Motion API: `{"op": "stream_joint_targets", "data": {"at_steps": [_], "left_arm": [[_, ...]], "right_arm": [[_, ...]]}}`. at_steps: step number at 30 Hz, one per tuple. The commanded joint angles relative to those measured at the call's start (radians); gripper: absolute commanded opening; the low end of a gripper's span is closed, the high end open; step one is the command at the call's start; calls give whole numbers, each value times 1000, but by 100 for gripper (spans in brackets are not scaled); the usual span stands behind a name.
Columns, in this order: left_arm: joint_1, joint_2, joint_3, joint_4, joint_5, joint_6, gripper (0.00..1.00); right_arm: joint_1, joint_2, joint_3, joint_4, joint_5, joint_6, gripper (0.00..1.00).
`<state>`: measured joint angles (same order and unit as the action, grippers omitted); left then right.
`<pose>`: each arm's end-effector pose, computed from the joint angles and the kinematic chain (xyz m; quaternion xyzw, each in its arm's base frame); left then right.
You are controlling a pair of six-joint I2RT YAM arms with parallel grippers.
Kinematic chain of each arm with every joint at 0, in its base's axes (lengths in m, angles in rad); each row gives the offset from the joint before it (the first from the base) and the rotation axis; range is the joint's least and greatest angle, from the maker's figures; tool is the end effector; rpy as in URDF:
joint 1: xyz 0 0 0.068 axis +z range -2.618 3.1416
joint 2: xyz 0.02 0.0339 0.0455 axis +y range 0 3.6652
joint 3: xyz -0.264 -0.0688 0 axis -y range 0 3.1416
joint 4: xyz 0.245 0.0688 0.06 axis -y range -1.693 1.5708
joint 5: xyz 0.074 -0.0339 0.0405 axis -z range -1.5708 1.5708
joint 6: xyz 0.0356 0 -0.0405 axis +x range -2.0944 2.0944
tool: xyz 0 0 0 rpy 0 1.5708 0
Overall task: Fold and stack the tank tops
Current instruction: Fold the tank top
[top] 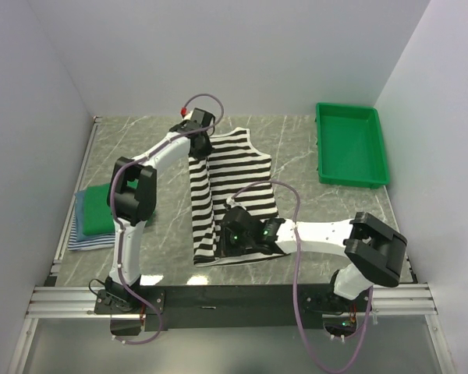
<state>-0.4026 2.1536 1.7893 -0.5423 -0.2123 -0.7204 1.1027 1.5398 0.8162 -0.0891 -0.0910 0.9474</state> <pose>0.4470 -0.1822 0.2170 -0.1829 0.9227 -0.0878 0.3277 0.1372 0.2785 0.1806 -0.0888 0.9240 0.3379 0.1558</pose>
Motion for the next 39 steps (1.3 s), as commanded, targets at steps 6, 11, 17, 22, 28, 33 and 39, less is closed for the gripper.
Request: {"op": "stream_joint_targets", "data": {"at_steps": [6,11,17,22,28,33,39], "left_arm": [[-28,26,47,42,13,-14,1],[-38,15,38,56,17,-16,0],[-50,18,39,67,28,-13,1],[-53,25,30,82,45,-11,1],[-65,23,2,127,91,9,8],[-65,6,-13,168,135,36,35],[-56,-67,-22,168,119,42,46]], "right_arm": [[5,-64,-80,84,59,74,0],[3,-72,-104,88,73,86,0],[5,-99,-156,130,86,125,0],[6,-130,-201,149,89,142,0],[5,-164,-256,167,116,166,2],[8,-207,-282,131,146,192,21],[25,-319,-240,-13,250,166,49]]}}
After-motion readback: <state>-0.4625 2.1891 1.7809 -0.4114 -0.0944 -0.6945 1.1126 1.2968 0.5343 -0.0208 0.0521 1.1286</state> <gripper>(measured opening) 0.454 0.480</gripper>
